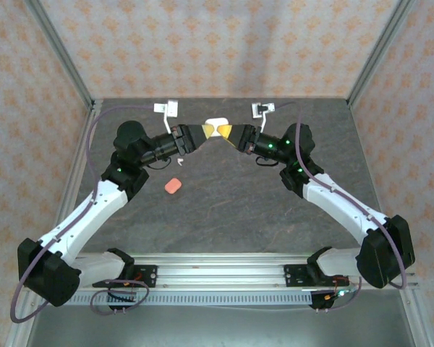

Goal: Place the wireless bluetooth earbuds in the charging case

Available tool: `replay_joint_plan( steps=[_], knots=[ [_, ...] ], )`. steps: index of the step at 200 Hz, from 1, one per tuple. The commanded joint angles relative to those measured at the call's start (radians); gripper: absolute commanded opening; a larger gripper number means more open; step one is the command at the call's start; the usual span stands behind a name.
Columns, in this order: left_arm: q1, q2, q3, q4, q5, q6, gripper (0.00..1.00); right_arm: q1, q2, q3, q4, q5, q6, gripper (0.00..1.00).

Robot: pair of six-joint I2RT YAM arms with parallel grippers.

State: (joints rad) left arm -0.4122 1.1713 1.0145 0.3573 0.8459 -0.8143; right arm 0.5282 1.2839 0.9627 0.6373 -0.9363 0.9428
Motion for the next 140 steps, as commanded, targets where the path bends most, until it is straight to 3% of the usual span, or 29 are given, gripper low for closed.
replay_joint_plan(
  steps=[1,47,140],
  knots=[
    [-0.004,0.016,0.045,0.054,0.043,-0.003,0.44,0.001,-0.003,-0.002,0.072,-0.023,-0.002,0.0],
    [-0.02,0.025,0.055,0.003,0.048,0.033,0.43,0.0,-0.003,0.002,0.061,-0.017,-0.012,0.0],
    [-0.026,0.009,0.08,-0.128,0.049,0.132,0.15,-0.001,-0.033,0.011,-0.053,0.01,-0.086,0.03]
  ],
)
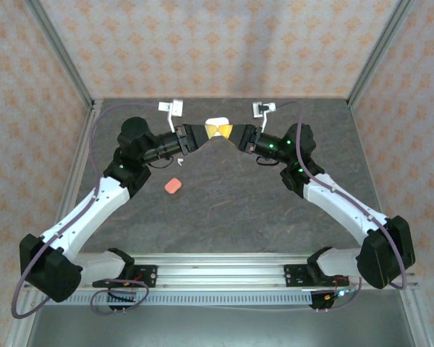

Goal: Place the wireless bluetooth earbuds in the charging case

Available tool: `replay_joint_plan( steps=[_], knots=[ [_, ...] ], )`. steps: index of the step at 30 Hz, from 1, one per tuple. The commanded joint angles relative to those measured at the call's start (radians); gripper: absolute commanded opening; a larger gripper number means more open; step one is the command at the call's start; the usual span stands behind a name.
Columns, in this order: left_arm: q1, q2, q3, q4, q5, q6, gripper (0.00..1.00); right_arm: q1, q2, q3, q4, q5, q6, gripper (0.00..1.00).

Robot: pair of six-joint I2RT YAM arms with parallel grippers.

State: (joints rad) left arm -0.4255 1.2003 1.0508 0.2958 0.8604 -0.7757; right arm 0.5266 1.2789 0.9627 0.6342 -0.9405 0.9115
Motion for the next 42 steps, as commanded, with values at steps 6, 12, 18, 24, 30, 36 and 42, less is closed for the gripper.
replay_joint_plan(
  steps=[6,12,18,24,30,36,42],
  knots=[
    [-0.022,-0.067,0.072,-0.301,-0.06,0.311,0.02,-0.003,-0.085,0.05,-0.295,0.048,-0.204,0.33],
    [-0.023,-0.159,-0.011,-0.337,-0.166,0.471,0.0,-0.014,-0.174,0.095,-0.556,0.076,-0.374,0.5],
    [-0.024,-0.265,-0.129,-0.222,-0.133,0.614,0.0,-0.008,-0.195,0.144,-0.692,0.05,-0.462,0.61],
    [-0.026,-0.304,-0.171,-0.186,-0.072,0.677,0.0,0.094,-0.169,0.218,-0.806,0.08,-0.606,0.65],
    [-0.041,-0.306,-0.18,-0.186,-0.02,0.724,0.0,0.128,-0.105,0.275,-0.864,0.066,-0.646,0.66],
    [-0.052,-0.315,-0.183,-0.19,-0.006,0.742,0.0,0.129,-0.065,0.301,-0.876,0.048,-0.658,0.67],
    [-0.053,-0.326,-0.186,-0.186,-0.001,0.75,0.0,0.13,-0.049,0.308,-0.92,0.068,-0.682,0.67]
  ],
)
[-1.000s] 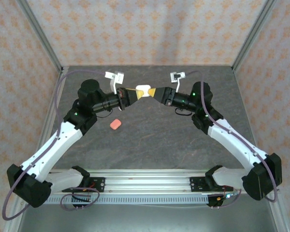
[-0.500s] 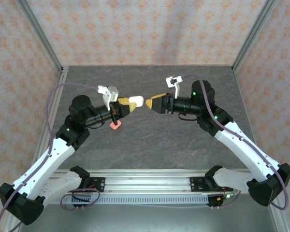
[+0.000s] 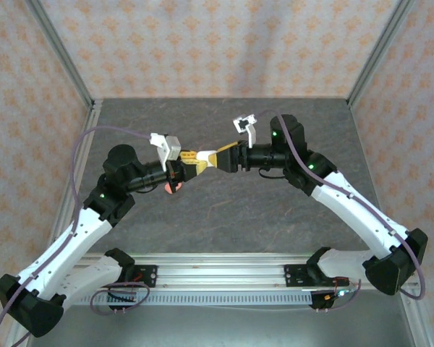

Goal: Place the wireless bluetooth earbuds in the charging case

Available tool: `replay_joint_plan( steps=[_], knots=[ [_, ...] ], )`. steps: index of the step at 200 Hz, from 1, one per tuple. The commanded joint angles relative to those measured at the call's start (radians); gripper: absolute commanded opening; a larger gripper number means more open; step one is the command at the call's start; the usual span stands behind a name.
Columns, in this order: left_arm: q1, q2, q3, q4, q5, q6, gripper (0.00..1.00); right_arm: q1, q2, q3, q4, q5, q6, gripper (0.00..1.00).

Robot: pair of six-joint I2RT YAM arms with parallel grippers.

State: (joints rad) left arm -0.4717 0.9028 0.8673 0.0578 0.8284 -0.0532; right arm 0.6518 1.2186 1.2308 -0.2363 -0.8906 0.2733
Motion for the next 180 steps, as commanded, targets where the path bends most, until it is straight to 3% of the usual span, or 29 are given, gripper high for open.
replay_joint_plan(
  steps=[1,56,86,122,154,180],
  knots=[
    [-0.008,-0.028,-0.001,0.052,0.032,0.028,0.0,0.004,0.016,0.047,-0.067,0.036,-0.05,0.66],
    [-0.01,-0.048,-0.002,0.019,0.033,0.052,0.0,-0.033,0.083,0.142,-0.22,0.31,-0.031,0.65],
    [-0.009,-0.062,-0.009,-0.02,0.009,0.076,0.0,-0.114,0.126,0.134,-0.167,0.251,0.102,0.63],
    [-0.009,-0.089,-0.02,-0.112,-0.065,0.13,0.0,-0.134,0.1,0.073,-0.018,0.192,0.195,0.64],
    [-0.008,-0.13,-0.039,-0.171,-0.137,0.166,0.0,-0.14,0.162,0.131,-0.174,0.335,0.187,0.65],
    [-0.007,-0.165,-0.06,-0.201,-0.178,0.181,0.0,-0.127,0.354,0.261,-0.324,0.357,0.174,0.53]
  ],
)
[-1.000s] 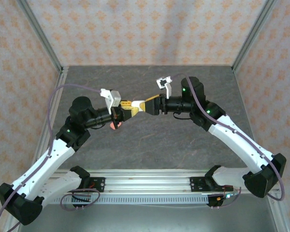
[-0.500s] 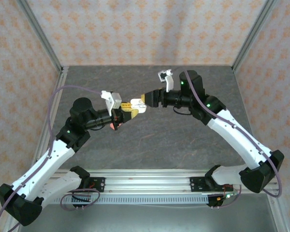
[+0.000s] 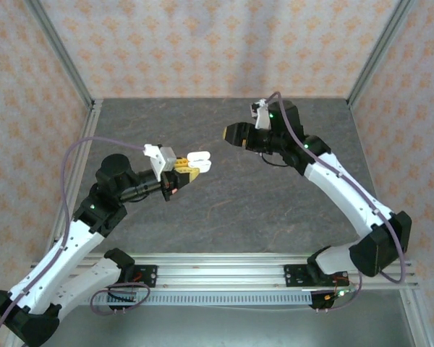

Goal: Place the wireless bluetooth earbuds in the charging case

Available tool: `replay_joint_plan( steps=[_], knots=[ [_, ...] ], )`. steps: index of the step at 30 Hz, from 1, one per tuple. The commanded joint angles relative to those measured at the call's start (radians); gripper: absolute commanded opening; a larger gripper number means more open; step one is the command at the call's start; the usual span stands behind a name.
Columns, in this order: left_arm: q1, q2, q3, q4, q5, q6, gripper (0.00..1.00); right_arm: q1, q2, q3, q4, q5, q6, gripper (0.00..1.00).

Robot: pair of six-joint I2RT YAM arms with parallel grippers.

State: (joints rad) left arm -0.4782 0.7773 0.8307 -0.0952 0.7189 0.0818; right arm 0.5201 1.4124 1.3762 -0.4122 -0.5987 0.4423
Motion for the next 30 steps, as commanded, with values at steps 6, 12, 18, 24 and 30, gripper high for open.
replay_joint_plan(
  steps=[6,12,18,24,30],
  knots=[
    [0.003,-0.077,-0.028,-0.112,-0.108,0.077,0.0,0.094,0.42,0.349,-0.302,0.159,-0.08,0.51],
    [0.006,-0.121,-0.031,-0.178,-0.134,0.093,0.0,0.186,0.768,0.741,-0.465,0.262,-0.103,0.49],
    [0.009,-0.165,-0.058,-0.192,-0.152,0.079,0.0,0.244,1.119,1.187,-0.659,0.426,-0.081,0.47],
    [0.01,-0.198,-0.061,-0.226,-0.161,0.072,0.0,0.278,1.229,1.212,-0.532,0.436,-0.057,0.51],
    [0.011,-0.205,-0.075,-0.229,-0.159,0.076,0.0,0.293,1.266,1.187,-0.428,0.465,-0.062,0.53]
  ],
)
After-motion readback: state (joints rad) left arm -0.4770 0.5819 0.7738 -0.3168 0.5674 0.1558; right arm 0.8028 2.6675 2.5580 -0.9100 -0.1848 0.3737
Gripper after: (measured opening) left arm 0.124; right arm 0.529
